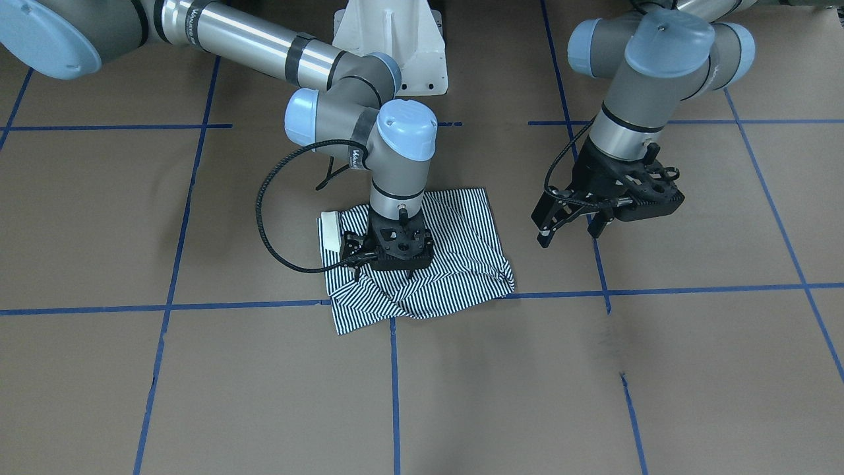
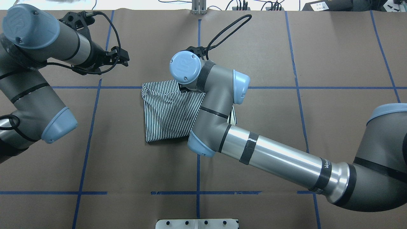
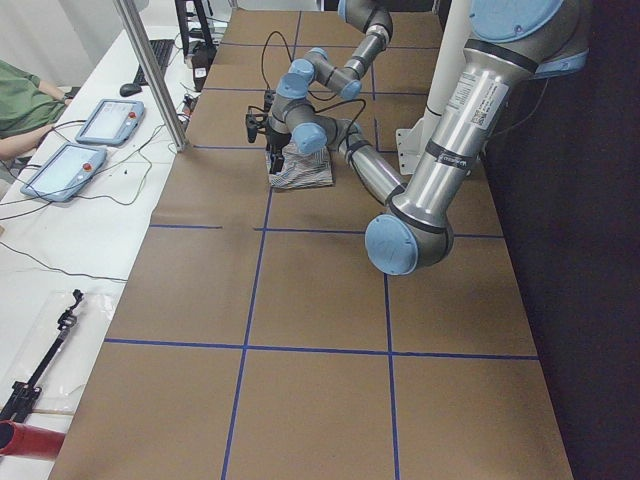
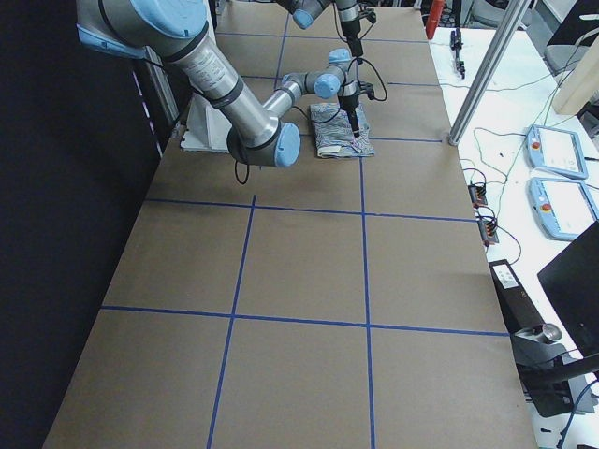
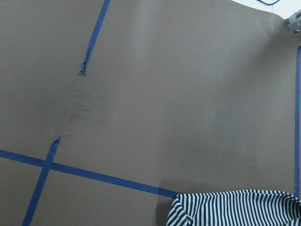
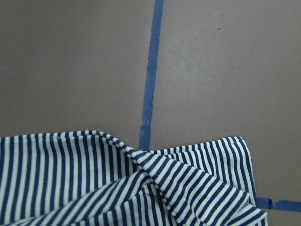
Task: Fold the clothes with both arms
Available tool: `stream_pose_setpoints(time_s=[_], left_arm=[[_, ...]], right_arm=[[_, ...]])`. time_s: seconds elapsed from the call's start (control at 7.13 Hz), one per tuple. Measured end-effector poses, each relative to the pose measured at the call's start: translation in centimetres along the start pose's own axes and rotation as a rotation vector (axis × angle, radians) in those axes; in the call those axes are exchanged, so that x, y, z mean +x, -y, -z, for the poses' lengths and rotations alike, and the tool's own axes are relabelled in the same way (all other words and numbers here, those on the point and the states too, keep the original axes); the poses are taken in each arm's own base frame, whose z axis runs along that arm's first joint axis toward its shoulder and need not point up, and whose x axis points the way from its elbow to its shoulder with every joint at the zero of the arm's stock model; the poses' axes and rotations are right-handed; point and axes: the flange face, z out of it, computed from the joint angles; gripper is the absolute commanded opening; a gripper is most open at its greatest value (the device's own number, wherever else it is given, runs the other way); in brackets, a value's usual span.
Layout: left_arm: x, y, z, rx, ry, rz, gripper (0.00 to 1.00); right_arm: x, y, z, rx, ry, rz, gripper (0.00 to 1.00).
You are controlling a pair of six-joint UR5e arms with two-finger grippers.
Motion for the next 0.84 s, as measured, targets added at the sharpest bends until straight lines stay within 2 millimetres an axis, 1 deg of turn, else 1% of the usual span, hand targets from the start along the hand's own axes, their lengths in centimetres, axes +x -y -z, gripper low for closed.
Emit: stream_pose_setpoints(time_s=[0.14, 0.28, 0.42, 0.7, 0.84], left_arm=[[0.0, 0.0, 0.1, 0.000, 0.000, -0.002, 1.00], [0.1, -0.1, 0.2, -0.001, -0.001, -0.002, 1.00], [0.1, -0.2, 0.2, -0.003, -0.001, -0.002, 1.00], [0.3, -0.3, 0.2, -0.006, -0.004, -0.004, 1.00], [0.3, -0.3, 0.2, -0.007, -0.004, -0.004, 1.00]], right_arm=[[0.3, 0.2, -0.7, 0.003, -0.018, 0.034, 1.00], [1.1, 0.8, -1.3, 0.012, -0.039, 0.071, 1.00], [2.5, 1.7, -2.2, 0.015, -0.062, 0.103, 1.00], [6.6, 4.1, -3.7, 0.013, -0.110, 0.157, 1.00], [9.2, 5.8, -4.0, 0.014, -0.127, 0.175, 1.00]])
